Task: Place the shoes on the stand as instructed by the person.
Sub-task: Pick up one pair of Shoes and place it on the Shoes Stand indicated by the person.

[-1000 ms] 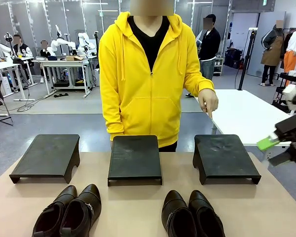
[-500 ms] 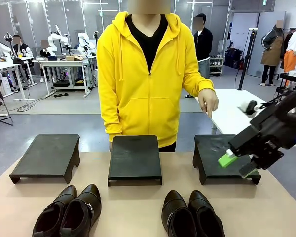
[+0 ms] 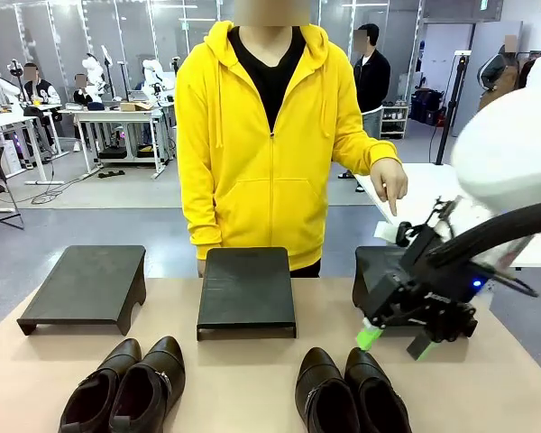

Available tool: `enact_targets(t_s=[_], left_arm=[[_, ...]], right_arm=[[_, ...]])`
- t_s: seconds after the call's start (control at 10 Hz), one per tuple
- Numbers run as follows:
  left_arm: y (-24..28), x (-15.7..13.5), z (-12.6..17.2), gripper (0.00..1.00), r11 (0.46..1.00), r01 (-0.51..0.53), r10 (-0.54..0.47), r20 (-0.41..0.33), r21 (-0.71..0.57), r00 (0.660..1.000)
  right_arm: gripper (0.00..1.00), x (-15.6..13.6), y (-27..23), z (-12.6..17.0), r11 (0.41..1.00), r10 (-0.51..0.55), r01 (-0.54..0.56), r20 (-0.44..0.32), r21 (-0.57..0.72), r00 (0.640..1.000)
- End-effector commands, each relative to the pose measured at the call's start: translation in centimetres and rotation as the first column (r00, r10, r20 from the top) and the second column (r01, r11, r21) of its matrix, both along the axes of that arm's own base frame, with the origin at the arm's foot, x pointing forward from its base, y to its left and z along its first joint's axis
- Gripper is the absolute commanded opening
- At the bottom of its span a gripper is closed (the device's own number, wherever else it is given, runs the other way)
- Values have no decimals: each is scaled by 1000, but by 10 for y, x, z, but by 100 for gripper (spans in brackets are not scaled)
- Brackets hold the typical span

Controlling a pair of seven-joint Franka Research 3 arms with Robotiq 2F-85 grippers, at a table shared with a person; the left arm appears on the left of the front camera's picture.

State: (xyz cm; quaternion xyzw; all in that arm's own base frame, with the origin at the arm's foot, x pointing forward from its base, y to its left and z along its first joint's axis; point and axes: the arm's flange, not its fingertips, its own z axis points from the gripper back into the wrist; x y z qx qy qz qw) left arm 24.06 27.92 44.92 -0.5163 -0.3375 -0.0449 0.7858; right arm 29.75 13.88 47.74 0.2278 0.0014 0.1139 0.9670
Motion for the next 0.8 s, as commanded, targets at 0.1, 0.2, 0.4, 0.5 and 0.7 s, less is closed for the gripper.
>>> enact_targets(t_s=[0.1, 0.2, 0.4, 0.5, 0.7], left_arm=[[1, 0, 0, 100, 1000, -1, 1, 4, -3, 1000], [1, 0, 0, 100, 1000, -1, 1, 4, -3, 1000], [1, 0, 0, 100, 1000, -1, 1, 4, -3, 1000], [1, 0, 0, 100, 1000, -1, 1, 4, -3, 1000], [1, 0, 0, 100, 1000, -1, 1, 4, -3, 1000]], right_arm=[[100, -5, 26, -43, 991, -77, 73, -30, -112, 997], [100, -5, 32, -54, 983, -108, 102, -30, -150, 994], [100, -8, 41, -73, 977, -111, 101, -47, -187, 993], [100, -12, 45, -82, 971, -96, 83, -48, -224, 994], [100, -18, 44, -95, 962, -89, 68, -69, -265, 994]])
